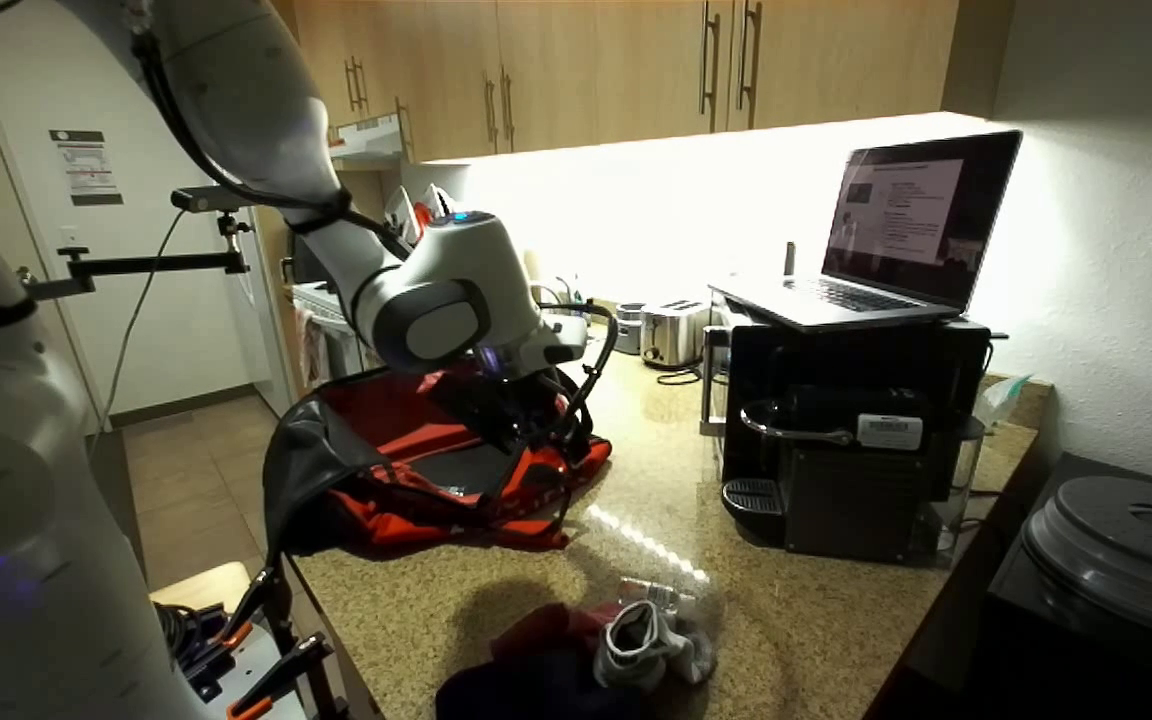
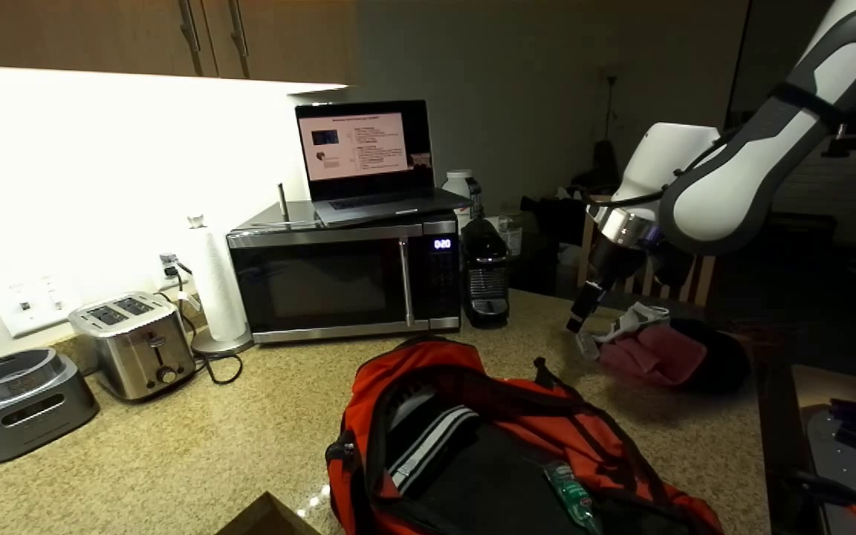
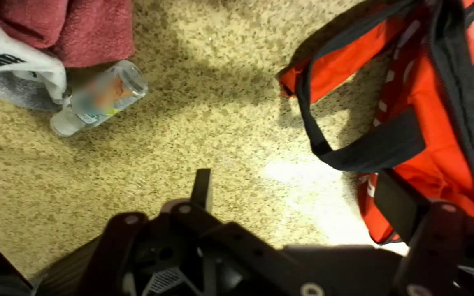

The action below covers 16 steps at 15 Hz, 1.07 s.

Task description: Pick up the bottle from the bag and put it on the table

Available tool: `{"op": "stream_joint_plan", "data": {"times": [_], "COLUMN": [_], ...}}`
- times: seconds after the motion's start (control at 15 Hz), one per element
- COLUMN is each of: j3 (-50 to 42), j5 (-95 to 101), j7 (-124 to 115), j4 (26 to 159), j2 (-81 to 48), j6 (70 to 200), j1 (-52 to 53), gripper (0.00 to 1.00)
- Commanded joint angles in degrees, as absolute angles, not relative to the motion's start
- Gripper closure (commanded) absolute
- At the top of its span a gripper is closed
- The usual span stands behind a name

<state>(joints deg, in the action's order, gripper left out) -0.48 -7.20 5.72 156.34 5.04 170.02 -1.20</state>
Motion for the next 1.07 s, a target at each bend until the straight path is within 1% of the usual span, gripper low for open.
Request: {"op": "stream_joint_plan", "data": {"times": [0.0,0.13,0.6,1.0], "j3": [-1.82,-2.70,-1.04,0.05], "j5": [-14.55,-13.11,-6.83,-4.12], "j7": [14.16,13.39,6.90,0.78], "j4": [159.94,160.25,158.18,149.59], "j2": [11.77,13.67,17.23,14.69], "j6": [166.01,162.53,147.68,136.23], "j1": [3.01,4.26,2.30,2.23], "gripper": [0.00,0.00,0.00,0.00]}}
